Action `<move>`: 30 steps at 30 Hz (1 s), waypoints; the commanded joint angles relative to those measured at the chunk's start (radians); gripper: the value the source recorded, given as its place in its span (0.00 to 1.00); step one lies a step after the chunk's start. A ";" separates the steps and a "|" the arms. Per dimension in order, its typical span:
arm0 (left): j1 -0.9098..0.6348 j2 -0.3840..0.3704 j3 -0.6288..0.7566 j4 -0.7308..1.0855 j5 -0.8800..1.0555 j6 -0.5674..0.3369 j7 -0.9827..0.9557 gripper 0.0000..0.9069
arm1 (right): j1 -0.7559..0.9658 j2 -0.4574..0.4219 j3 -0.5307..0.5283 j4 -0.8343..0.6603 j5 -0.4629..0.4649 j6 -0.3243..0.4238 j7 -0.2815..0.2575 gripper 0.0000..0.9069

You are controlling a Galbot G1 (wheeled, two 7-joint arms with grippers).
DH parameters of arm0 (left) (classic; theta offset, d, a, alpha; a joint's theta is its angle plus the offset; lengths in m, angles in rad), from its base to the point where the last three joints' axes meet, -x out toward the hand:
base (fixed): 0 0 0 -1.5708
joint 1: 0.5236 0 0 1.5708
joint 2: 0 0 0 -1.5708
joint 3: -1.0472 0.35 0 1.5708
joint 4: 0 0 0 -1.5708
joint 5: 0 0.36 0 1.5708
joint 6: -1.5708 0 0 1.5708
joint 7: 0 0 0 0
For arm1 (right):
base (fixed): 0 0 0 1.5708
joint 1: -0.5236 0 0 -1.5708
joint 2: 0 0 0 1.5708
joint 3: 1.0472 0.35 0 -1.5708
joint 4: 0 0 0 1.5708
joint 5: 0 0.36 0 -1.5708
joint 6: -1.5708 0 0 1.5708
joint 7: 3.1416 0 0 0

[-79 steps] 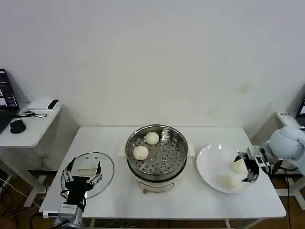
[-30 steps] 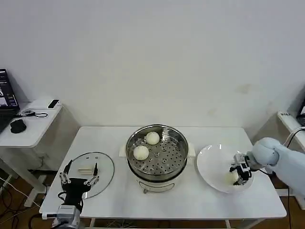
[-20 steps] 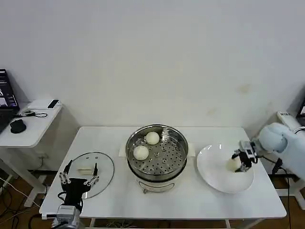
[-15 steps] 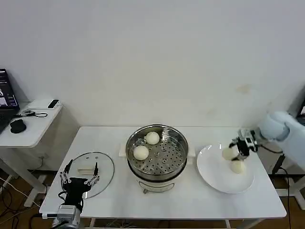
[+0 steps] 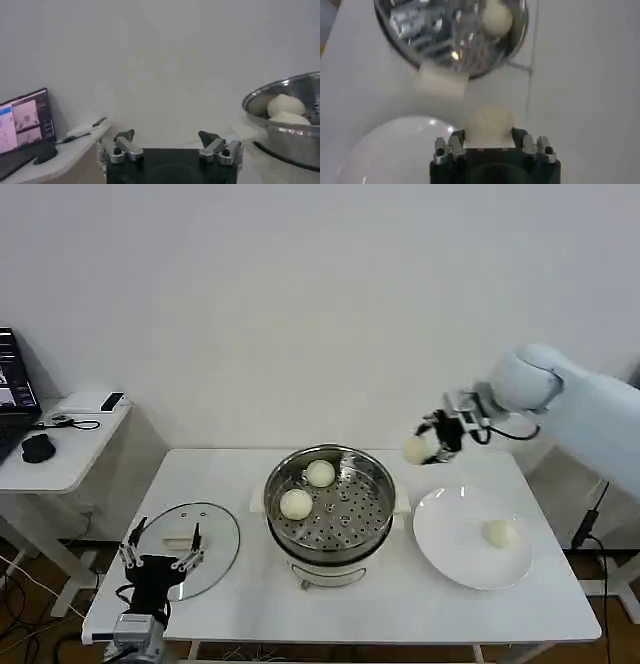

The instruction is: Take steamed baozi put them in steamer then cover it.

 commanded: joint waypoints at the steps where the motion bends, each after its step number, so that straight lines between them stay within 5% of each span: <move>1: 0.004 -0.003 -0.005 -0.005 0.004 0.002 -0.002 1.00 | 0.132 0.199 -0.199 0.077 0.089 0.027 0.036 0.71; 18: 0.027 -0.025 -0.038 -0.024 0.007 0.004 -0.002 1.00 | 0.016 0.319 -0.306 0.063 -0.055 0.203 0.043 0.71; 30: 0.030 -0.025 -0.046 -0.020 0.004 0.003 0.002 1.00 | 0.028 0.358 -0.331 0.046 -0.038 0.257 0.041 0.72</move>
